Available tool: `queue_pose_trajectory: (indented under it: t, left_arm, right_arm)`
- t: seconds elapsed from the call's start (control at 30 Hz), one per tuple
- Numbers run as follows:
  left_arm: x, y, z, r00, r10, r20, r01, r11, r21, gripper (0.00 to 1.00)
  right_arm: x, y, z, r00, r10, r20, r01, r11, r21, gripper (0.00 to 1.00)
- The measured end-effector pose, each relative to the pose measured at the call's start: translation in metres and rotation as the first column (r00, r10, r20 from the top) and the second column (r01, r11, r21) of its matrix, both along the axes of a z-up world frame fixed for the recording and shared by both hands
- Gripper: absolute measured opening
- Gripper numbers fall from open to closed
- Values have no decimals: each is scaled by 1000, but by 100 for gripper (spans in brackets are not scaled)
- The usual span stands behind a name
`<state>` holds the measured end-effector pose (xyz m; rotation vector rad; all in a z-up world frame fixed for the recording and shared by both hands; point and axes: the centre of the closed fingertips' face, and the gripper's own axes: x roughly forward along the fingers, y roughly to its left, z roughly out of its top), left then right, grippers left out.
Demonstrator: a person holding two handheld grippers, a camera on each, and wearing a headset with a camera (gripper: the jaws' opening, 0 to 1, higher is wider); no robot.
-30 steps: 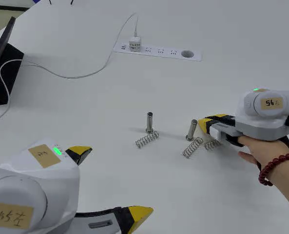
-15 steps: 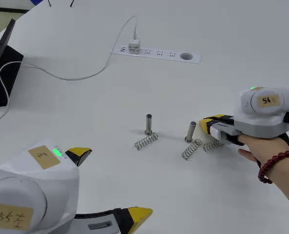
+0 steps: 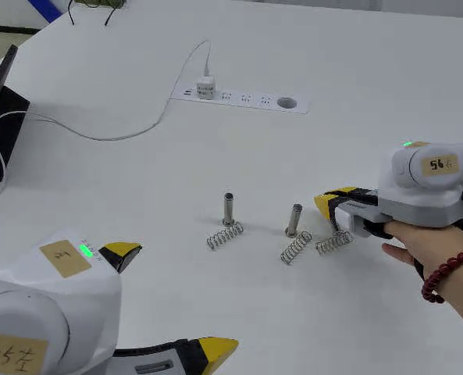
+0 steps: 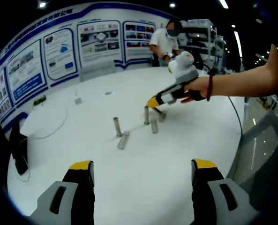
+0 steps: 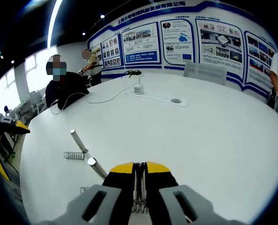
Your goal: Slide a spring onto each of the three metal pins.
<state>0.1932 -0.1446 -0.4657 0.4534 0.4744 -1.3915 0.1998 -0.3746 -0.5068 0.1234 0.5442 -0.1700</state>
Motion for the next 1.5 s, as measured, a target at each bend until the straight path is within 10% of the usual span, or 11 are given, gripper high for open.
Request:
queue_pose_trajectory:
  t: [1.5]
  left_arm:
    - [2, 8, 18, 999, 20, 29, -19, 999, -36, 84]
  right_arm:
    - [-37, 12, 15, 993, 56, -101, -64, 994, -84, 9]
